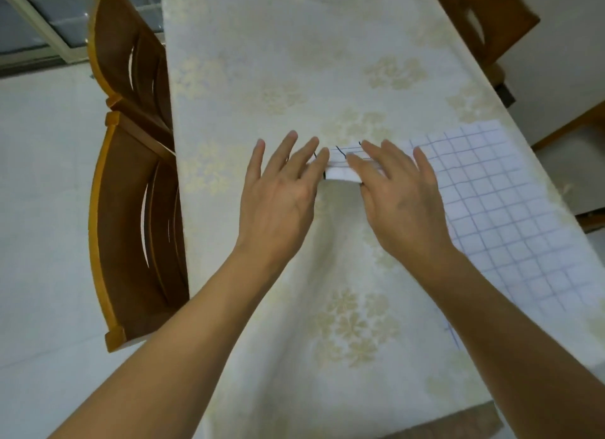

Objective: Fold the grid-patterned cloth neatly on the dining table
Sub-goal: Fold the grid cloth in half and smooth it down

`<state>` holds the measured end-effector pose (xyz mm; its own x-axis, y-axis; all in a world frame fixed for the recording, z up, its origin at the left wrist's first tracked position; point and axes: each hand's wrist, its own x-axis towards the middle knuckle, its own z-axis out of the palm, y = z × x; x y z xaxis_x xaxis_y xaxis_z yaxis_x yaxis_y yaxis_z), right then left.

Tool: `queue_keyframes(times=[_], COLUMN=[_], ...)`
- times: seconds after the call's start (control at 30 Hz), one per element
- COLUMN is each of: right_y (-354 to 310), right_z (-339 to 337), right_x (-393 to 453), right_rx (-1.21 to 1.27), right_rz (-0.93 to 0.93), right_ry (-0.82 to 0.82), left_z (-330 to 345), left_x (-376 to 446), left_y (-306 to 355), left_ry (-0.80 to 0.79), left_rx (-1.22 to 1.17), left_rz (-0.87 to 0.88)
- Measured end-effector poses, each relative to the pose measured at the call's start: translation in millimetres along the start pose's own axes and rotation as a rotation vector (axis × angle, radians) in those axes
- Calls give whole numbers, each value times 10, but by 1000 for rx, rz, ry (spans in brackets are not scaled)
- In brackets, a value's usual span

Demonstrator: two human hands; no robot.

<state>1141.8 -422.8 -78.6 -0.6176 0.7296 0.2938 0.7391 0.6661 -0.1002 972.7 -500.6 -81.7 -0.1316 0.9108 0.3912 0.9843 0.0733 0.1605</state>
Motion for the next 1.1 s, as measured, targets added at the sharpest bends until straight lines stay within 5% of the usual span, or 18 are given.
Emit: queue_keyframes(times=[0.43, 0.73, 1.1], right_y=[-359, -767, -455], right_z=[766, 192, 461], right_x=[-2091, -2934, -2296], right_rx=[142, 269, 327], right_rz=[27, 28, 104], right_ry=[-304, -318, -280], left_z=[433, -285, 134], left_x=[-1900, -2747, -2237], left_y=[165, 373, 188], left_ry=[-420, -657, -535], left_rx=[-96, -176, -171], left_rz=[91, 182, 76])
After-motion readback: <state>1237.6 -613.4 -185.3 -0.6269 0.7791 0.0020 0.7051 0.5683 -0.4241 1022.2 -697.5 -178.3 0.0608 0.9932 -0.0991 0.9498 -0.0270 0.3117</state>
